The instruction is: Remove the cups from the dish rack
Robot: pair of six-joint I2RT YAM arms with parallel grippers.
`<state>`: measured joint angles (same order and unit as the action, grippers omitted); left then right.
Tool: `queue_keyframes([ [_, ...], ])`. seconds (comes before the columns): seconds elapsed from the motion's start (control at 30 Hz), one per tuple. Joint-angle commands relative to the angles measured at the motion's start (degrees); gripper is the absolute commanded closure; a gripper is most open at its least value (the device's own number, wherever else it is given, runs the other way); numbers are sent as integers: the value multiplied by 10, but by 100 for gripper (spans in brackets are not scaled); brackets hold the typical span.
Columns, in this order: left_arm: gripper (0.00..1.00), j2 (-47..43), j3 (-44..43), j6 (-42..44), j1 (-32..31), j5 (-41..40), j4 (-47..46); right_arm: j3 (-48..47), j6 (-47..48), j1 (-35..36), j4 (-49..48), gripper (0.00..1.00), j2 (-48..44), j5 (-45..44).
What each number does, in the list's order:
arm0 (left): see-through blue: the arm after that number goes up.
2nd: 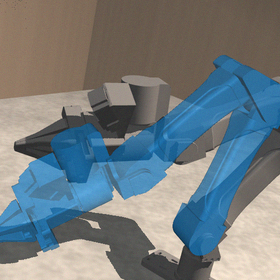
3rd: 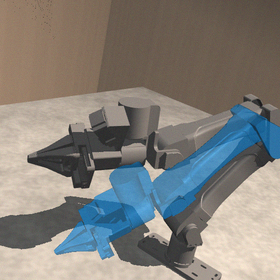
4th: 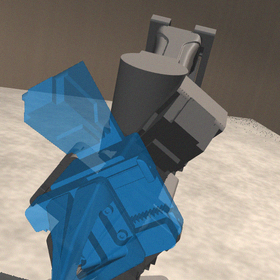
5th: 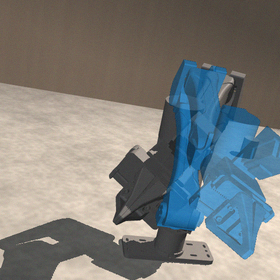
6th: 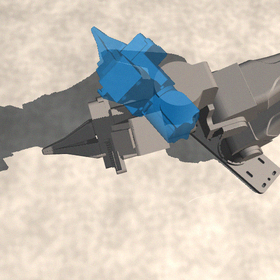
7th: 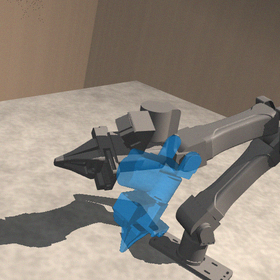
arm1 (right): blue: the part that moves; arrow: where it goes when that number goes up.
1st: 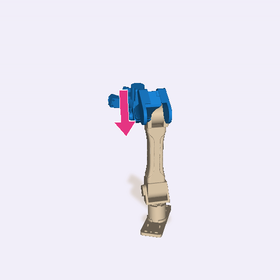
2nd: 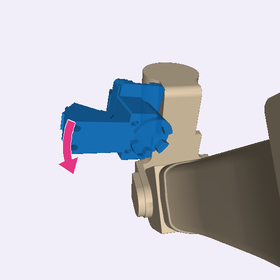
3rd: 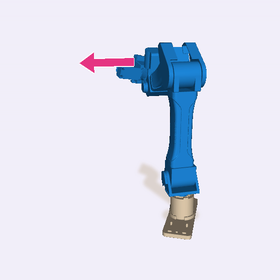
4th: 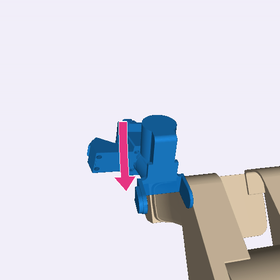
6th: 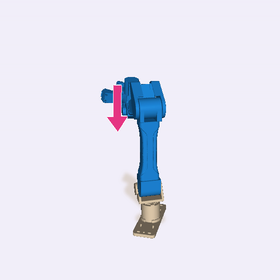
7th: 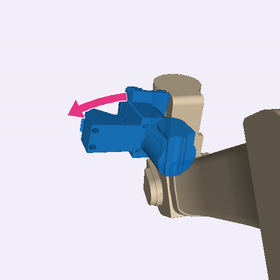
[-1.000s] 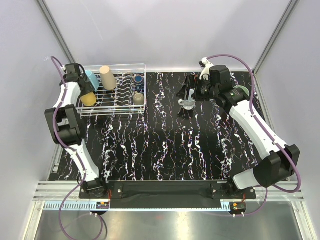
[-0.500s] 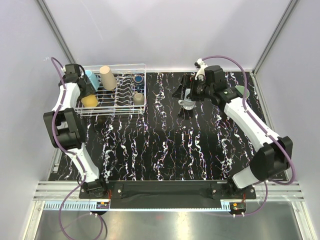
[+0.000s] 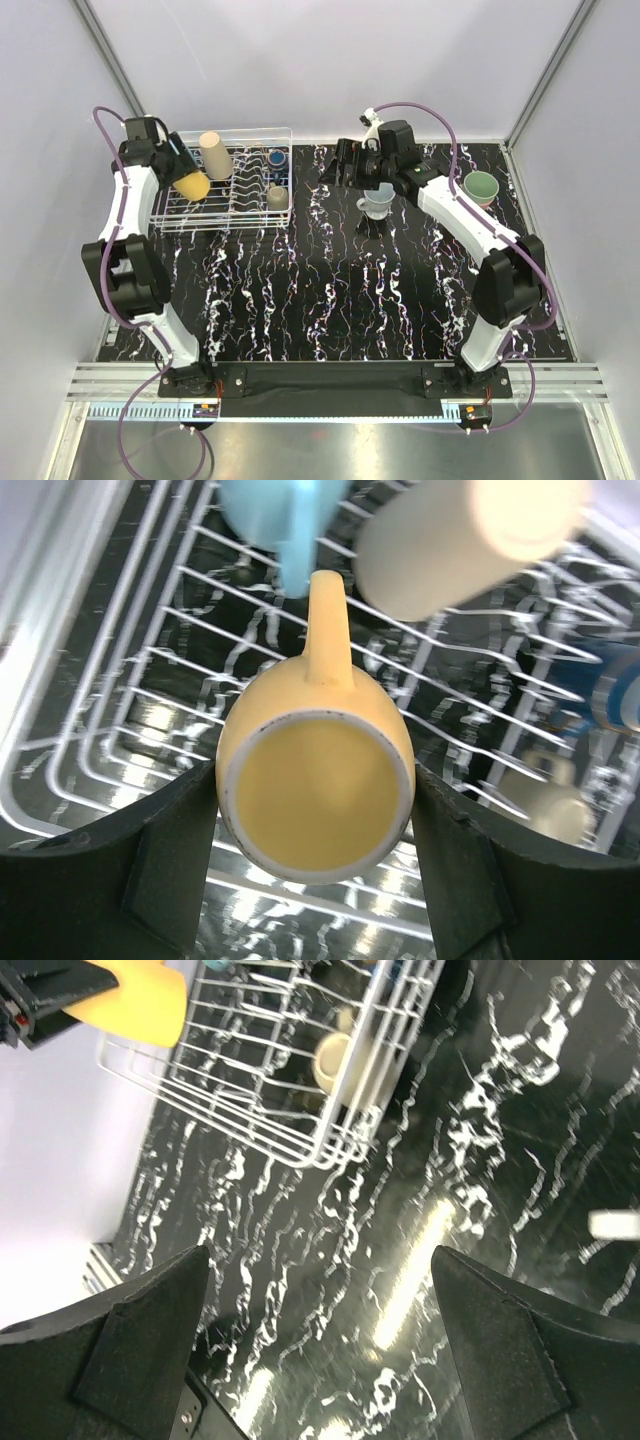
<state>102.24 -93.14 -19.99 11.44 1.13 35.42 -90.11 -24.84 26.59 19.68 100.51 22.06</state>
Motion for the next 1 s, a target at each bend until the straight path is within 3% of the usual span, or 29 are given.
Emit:
queue_keyframes([
  [0.0,100,-63,-1,-35,-5,72,-47,-24,-22,5,-79,0,12,30],
  [0.23,100,-111,15,-96,-19,176,-92,3,-132,9,-259,0,43,93],
  [0.37,100,-142,74,-184,-23,259,-171,5,-154,23,-329,2,62,95],
  [0.5,100,-174,110,-230,-31,288,-234,12,-213,25,-420,3,86,110],
  [0.77,100,-210,165,-344,-32,360,-335,5,-282,30,-542,6,131,160],
  [0.97,100,-226,205,-406,-45,379,-402,-24,-298,46,-559,7,159,166],
])
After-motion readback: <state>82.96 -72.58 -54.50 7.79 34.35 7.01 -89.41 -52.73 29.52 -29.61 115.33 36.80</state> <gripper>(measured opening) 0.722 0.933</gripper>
